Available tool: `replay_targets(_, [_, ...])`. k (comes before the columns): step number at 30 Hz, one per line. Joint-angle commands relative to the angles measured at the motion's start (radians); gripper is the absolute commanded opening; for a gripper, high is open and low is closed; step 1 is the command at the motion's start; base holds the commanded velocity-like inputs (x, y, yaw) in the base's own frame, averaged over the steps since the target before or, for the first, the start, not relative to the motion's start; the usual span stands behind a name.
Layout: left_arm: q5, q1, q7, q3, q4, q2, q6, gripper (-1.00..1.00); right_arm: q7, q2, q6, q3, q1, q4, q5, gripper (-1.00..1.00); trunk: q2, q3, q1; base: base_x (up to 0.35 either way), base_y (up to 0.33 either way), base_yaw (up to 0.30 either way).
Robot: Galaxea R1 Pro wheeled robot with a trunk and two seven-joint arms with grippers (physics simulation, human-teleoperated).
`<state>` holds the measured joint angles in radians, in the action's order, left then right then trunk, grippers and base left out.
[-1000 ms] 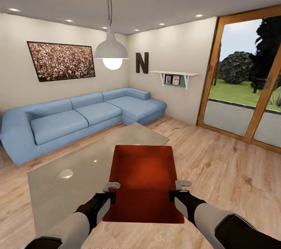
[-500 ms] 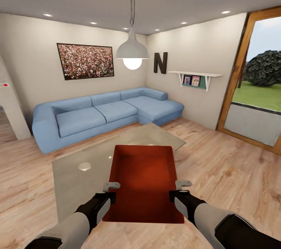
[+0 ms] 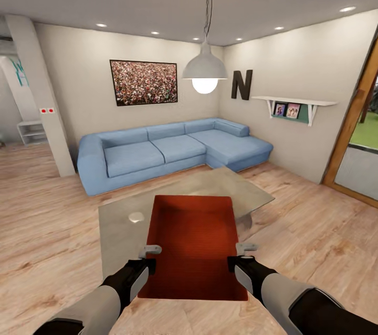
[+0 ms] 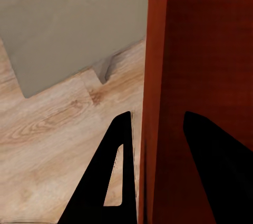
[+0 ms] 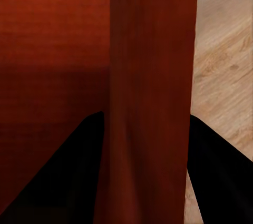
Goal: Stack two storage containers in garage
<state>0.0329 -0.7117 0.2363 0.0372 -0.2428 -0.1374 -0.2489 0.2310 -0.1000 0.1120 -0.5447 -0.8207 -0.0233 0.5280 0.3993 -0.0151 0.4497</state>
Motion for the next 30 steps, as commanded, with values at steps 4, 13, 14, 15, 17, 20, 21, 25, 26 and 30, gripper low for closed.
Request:
replay_targets(4, [-0.007,0.000,0.005,-0.014,0.002,-0.004,-0.007,-1.00,0.045,-0.008,-0.048,-0.086,0.000,-0.003,-0.011,-1.00,0.001,0.000,0.000,0.000,0.000,0.300])
replay_targets(13, [-0.007,0.000,0.005,-0.014,0.002,-0.004,-0.007,-1.00,0.045,-0.008,-0.048,-0.086,0.000,-0.003,-0.011,-1.00,0.001,0.000,0.000,0.000,0.000,0.300])
replay_targets(14, [-0.007,0.000,0.005,-0.014,0.002,-0.004,-0.007,-1.00,0.045,-0.008,-0.048,-0.086,0.000,-0.003,-0.011,-1.00,0.001,0.000,0.000,0.000,0.000,0.300])
replay_targets(15, [-0.007,0.000,0.005,-0.014,0.002,-0.004,-0.007,-1.00,0.045,-0.008,-0.048,-0.086,0.000,-0.003,-0.011,-1.00,0.001,0.000,0.000,0.000,0.000,0.300])
replay_targets(17, [-0.007,0.000,0.005,-0.014,0.002,-0.004,-0.007,-1.00,0.045,-0.008,-0.048,-0.086,0.000,-0.003,-0.011,-1.00,0.001,0.000,0.000,0.000,0.000,0.300])
replay_targets(20, [-0.007,0.000,0.005,-0.014,0.002,-0.004,-0.007,-1.00,0.045,-0.008,-0.048,-0.086,0.000,-0.003,-0.011,-1.00,0.001,0.000,0.000,0.000,0.000,0.300])
replay_targets(21, [-0.007,0.000,0.005,-0.014,0.002,-0.004,-0.007,-1.00,0.045,-0.008,-0.048,-0.086,0.000,-0.003,-0.011,-1.00,0.001,0.000,0.000,0.000,0.000,0.300])
replay_targets(25, [-0.007,0.000,0.005,-0.014,0.002,-0.004,-0.007,-1.00,0.045,-0.008,-0.048,-0.086,0.000,-0.003,-0.011,-1.00,0.001,0.000,0.000,0.000,0.000,0.300])
replay_targets(26, [-0.007,0.000,0.005,-0.014,0.002,-0.004,-0.007,-1.00,0.045,-0.008,-0.048,-0.086,0.000,-0.003,-0.011,-1.00,0.001,0.000,0.000,0.000,0.000,0.300])
replay_targets(30, [-0.007,0.000,0.005,-0.014,0.002,-0.004,-0.007,-1.00,0.045,-0.007,-0.048,-0.086,0.000,-0.003,-0.011,-1.00,0.001,0.000,0.000,0.000,0.000,0.300])
